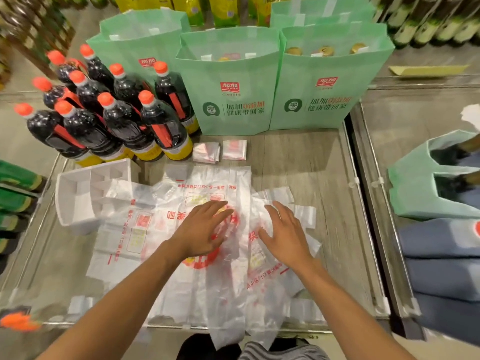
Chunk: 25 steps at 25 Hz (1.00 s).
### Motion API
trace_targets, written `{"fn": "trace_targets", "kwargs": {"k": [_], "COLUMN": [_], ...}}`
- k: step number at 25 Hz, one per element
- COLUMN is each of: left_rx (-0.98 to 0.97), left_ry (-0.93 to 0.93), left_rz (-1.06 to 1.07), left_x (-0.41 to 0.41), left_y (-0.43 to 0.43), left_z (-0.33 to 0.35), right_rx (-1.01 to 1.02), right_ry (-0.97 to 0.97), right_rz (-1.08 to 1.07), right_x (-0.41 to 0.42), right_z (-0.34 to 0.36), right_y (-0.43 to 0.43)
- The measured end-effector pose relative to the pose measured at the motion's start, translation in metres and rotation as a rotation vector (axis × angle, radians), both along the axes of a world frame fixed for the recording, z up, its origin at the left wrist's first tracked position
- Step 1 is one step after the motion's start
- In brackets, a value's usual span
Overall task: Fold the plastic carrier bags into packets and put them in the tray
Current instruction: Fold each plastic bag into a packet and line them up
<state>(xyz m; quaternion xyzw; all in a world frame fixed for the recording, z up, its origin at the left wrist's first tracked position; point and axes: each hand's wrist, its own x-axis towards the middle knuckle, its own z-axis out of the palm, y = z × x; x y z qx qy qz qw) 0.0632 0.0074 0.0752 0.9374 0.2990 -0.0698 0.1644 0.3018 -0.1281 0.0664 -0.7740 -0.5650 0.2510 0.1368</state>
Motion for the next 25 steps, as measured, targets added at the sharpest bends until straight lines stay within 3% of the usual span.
{"fn": "trace_targets", "kwargs": {"k": [12, 16, 20, 25], "left_rx": [0.05, 0.049, 0.065, 0.048], "left_ry": [0.066, 0.049, 0.099, 0.042], "left_rz": [-0.64, -0.799, -0.789, -0.522], "left_x": [0.044, 0.05, 0.041, 0.021], "left_y": [0.076, 0.094, 0.1, 0.082], "left_z": [-0.025, -0.043, -0.072, -0.104], "right_rx": [-0.053, -0.18, -0.268, -0.28], "right_ry": [-0.019, -0.14, -0.224, -0.223], "right_rz": [-0.363, -0.527, -0.672, -0.697], "right_x": [-0.082, -0.127, -0.182, -0.179], "right_z": [-0.009, -0.024, -0.043, -0.084], "right_y": [-0.032, -0.036, -0.027, -0.021]}}
